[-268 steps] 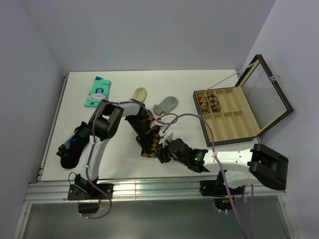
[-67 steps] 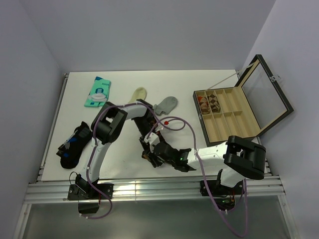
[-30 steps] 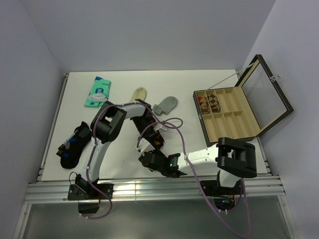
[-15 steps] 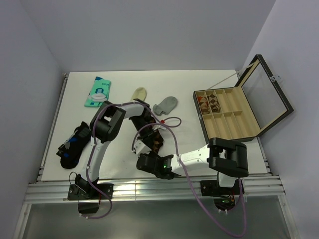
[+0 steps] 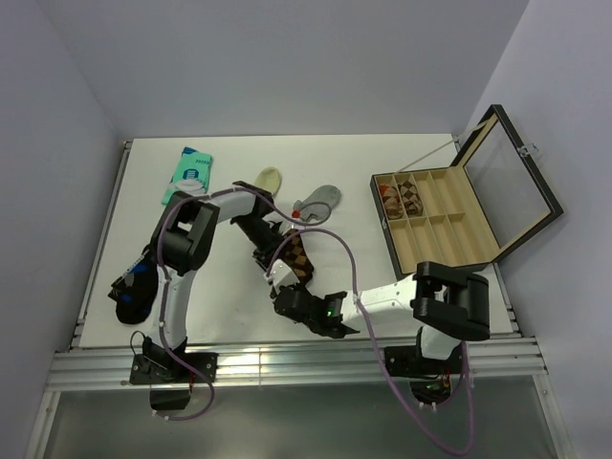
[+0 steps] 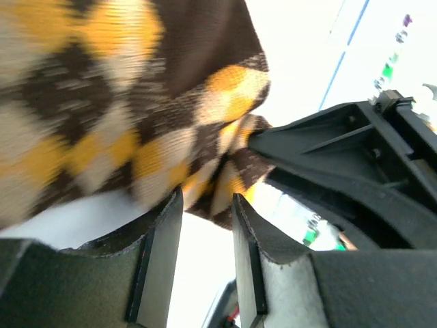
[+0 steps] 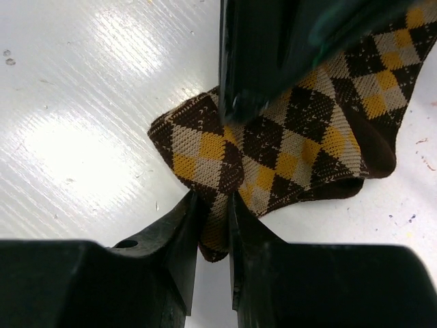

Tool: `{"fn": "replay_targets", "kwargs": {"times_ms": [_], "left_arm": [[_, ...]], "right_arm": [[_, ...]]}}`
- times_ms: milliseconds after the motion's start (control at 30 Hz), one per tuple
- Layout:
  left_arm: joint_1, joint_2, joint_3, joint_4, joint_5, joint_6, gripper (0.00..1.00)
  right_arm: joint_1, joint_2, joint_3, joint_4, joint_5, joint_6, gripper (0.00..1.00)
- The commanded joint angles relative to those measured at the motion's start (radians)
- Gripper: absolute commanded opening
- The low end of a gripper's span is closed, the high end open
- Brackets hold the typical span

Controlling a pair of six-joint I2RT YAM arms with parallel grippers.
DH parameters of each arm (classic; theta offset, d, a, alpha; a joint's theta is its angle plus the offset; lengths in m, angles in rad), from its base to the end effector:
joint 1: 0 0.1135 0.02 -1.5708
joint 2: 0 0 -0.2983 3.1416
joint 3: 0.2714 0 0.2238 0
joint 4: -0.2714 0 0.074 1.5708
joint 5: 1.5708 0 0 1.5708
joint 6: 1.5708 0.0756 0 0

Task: Roll the socks
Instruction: Roll the sock at the center of the board.

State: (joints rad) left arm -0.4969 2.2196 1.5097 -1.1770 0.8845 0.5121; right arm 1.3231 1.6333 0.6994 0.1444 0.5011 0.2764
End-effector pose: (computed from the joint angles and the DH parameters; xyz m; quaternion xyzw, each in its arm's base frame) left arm 0.2930 -0.2254 0.1403 -0.3725 -0.8139 0.4237 0.1390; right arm 0.1122 0.2954 0.1739 -0.3659 0.8231 0.1048 0.4215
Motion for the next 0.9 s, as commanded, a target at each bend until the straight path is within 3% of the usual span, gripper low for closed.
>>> {"fn": "replay_targets", "kwargs": {"times_ms": [0,267,433,700,867], "left_arm": [[0.043,-0.075,-0.017,0.114,-0.039,-0.012,0.4],[0.109,-0.241,-0.144,0.308,-0.055,-0.112,0.36],[0.161,-0.414,-0.276,0.488,-0.128,-0.194,0.34],[0.263,-0.664,-0.437,0.756,-0.212,-0.328,0.34],[0.279,-0.836,-0.52,0.838,-0.236,-0.281,0.38]], "right_arm": [[-0.015,-0.019,-0.037,-0.083,-0.105,0.043,0.19],[-0.096,-0.098,-0.049,-0.101,-0.301,0.034,0.18],[-0.209,-0.132,-0.034,-0.121,-0.478,0.004,0.18],[-0.39,-0.073,0.052,-0.209,-0.783,-0.048,0.18],[-0.49,0.011,0.146,-0.317,-0.932,-0.077,0.19]]}}
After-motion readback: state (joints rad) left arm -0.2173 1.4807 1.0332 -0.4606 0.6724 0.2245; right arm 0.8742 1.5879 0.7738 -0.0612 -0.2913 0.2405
